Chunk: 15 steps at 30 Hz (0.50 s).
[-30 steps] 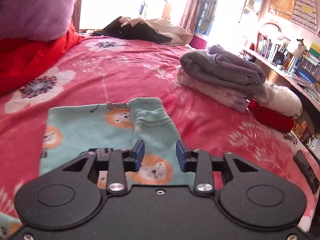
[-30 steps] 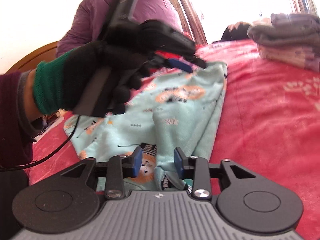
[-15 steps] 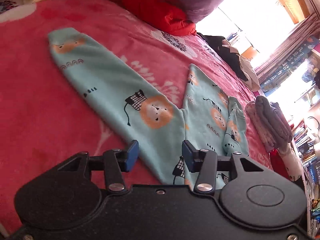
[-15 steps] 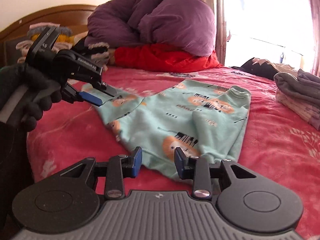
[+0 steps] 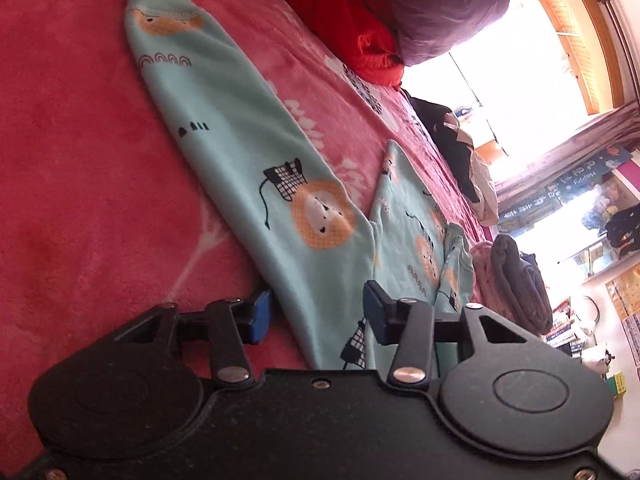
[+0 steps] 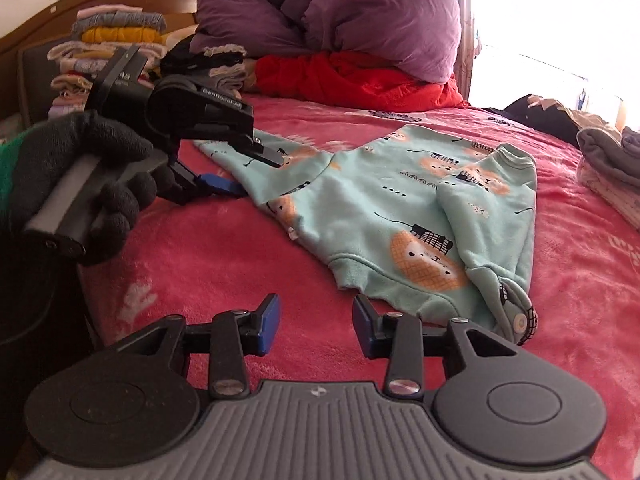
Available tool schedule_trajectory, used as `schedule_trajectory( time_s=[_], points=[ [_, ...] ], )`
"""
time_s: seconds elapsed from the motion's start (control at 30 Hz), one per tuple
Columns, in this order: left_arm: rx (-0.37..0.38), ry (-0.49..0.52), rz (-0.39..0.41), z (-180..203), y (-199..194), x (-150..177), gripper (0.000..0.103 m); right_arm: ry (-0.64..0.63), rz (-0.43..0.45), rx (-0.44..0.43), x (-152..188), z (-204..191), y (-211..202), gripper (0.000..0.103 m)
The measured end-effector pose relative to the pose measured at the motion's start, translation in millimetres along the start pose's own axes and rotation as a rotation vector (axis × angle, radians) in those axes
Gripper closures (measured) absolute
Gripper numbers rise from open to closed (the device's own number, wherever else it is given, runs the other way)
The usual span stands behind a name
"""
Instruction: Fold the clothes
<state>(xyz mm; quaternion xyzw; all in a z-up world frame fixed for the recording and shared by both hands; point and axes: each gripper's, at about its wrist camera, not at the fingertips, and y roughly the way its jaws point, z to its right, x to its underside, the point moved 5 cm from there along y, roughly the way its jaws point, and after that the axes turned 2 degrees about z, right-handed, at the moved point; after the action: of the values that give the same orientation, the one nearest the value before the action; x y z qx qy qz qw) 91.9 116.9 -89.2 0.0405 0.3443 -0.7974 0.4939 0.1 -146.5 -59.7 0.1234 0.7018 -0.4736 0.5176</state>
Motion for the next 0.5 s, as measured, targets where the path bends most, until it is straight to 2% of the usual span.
schedule_trajectory(
  time_s=[0.07, 0.13, 0.27, 0.37, 0.5],
  points=[
    [0.001, -0.041, 0.016, -7, 2, -4, 0.077, 0.042, 0.022, -0.004, -2, 7, -2, 0.062],
    [0.021, -0.079, 0.022, -13, 5, -9, 0.079, 0.081, 0.045, -0.007, -3, 14, -5, 0.062],
    [0.041, -0.061, 0.048, -9, 2, -12, 0.087, 0.158, 0.09, -0.011, -7, 29, -6, 0.062],
    [0.031, -0.002, 0.065, 0, -2, -13, 0.093, 0.215, 0.113, -0.012, -8, 40, -3, 0.062],
    [0.031, 0.189, 0.116, 28, -11, -13, 0.094, 0.293, 0.151, -0.027, -10, 55, -2, 0.062]
  ],
)
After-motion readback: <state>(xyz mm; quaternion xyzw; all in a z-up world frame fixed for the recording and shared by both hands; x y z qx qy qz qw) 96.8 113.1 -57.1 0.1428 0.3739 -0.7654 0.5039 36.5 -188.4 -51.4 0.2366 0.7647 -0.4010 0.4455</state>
